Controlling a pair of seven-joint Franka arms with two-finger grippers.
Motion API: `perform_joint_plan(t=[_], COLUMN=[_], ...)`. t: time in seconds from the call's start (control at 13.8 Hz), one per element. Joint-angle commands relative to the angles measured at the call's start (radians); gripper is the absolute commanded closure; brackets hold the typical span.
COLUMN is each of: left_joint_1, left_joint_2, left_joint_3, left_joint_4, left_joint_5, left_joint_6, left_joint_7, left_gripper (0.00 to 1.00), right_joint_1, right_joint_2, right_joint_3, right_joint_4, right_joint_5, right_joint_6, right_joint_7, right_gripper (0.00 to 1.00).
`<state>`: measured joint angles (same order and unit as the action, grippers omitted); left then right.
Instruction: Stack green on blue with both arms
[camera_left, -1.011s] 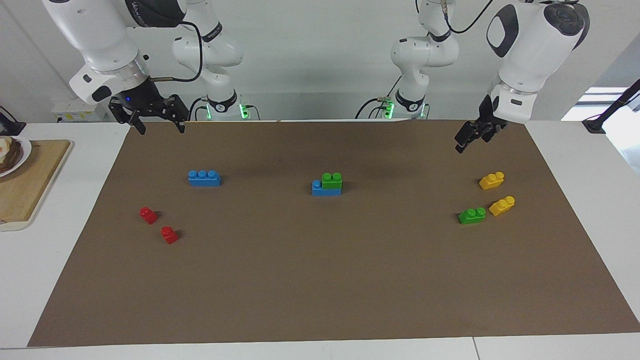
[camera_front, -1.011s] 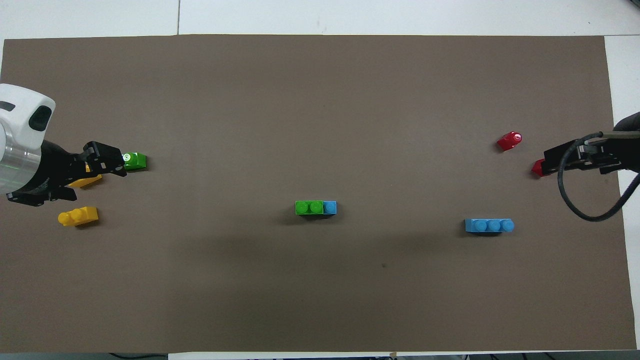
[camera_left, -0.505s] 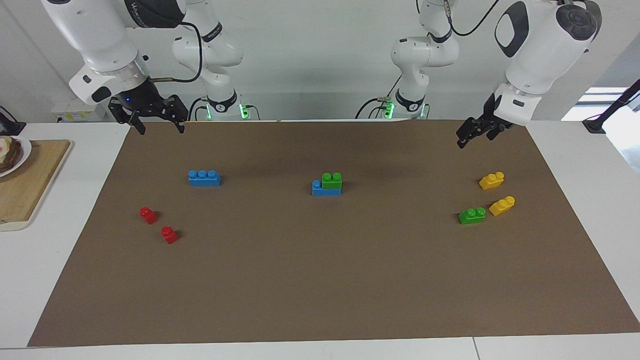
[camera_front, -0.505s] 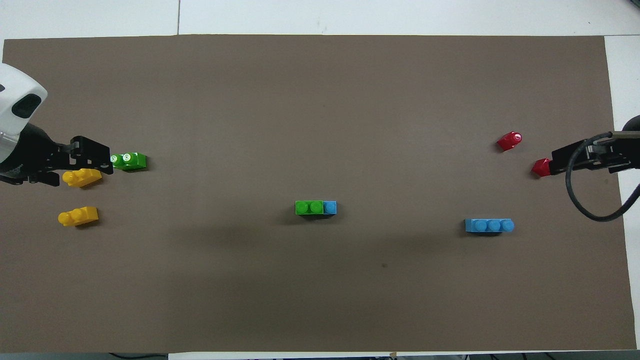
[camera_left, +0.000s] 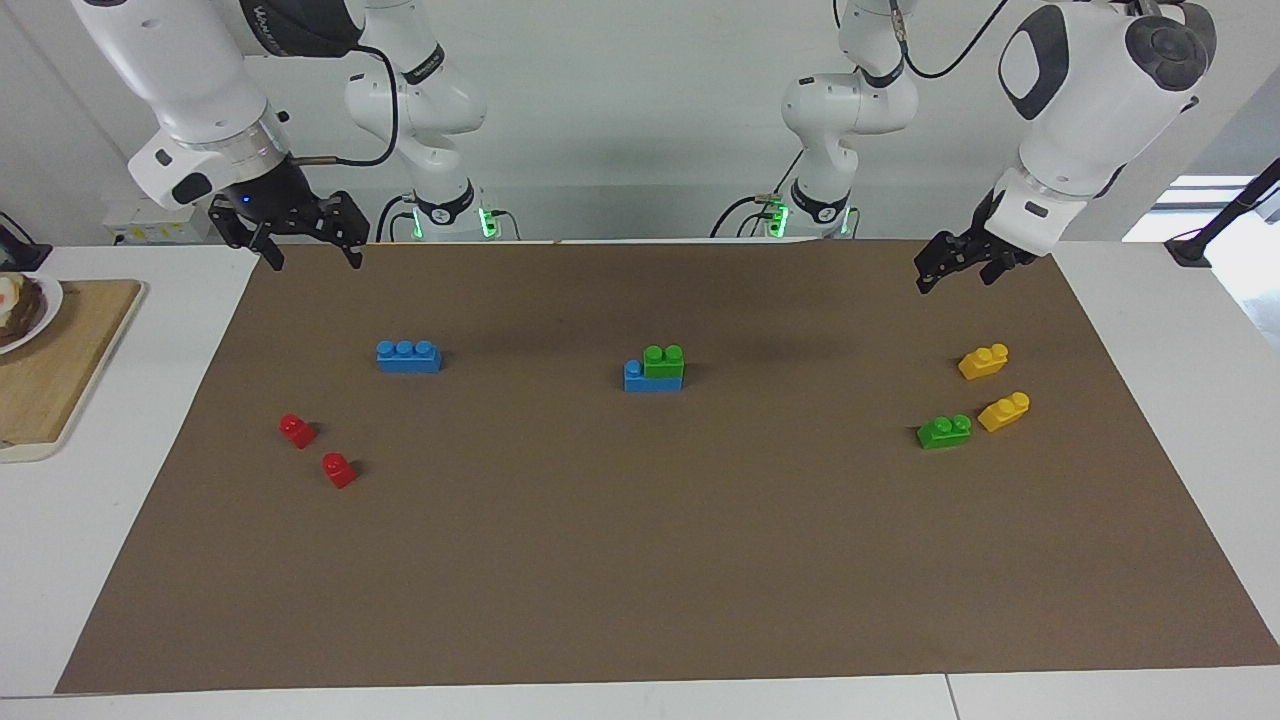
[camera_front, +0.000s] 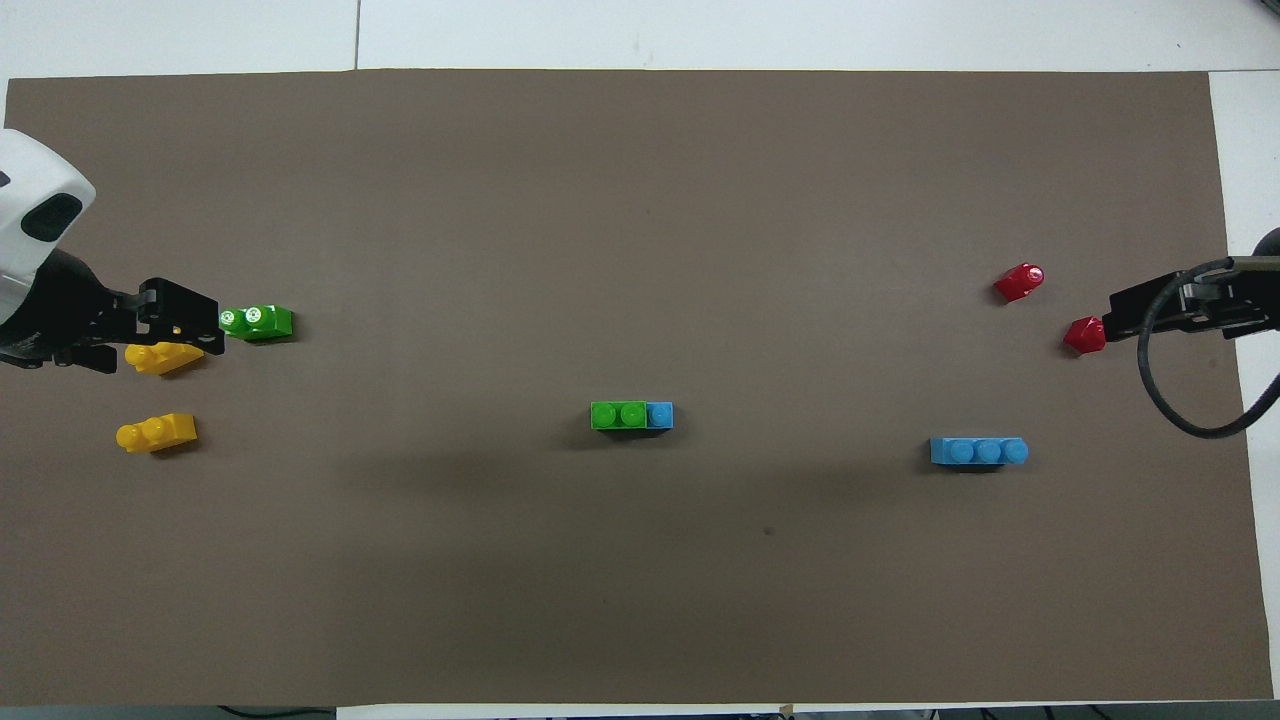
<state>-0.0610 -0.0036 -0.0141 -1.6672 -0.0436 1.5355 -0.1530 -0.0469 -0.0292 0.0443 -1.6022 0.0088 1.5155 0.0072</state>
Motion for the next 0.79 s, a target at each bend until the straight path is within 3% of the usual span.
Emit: perform_joint_plan(t=[0.0,0.72], left_joint_1=[0.000,0.003], left_joint_2=[0.019,0.022], left_joint_3=[0.006,0.002], left_joint_4=[0.061,0.066], left_joint_5=[0.017,0.017], left_joint_6=[-0.052,-0.054], left_joint_7=[0.023,0.020], left_gripper=[0.00,0.00], right_joint_1=[-0.021,-0.018], right_joint_2=[0.006,0.005], right_joint_3=[0.012,0.012], right_joint_4=[0.008,0.007], right_joint_5=[-0.026,-0.053], right_joint_6=[0.028,0.025], right_joint_7=[-0.004,-0.006], right_gripper=[0.00,0.00])
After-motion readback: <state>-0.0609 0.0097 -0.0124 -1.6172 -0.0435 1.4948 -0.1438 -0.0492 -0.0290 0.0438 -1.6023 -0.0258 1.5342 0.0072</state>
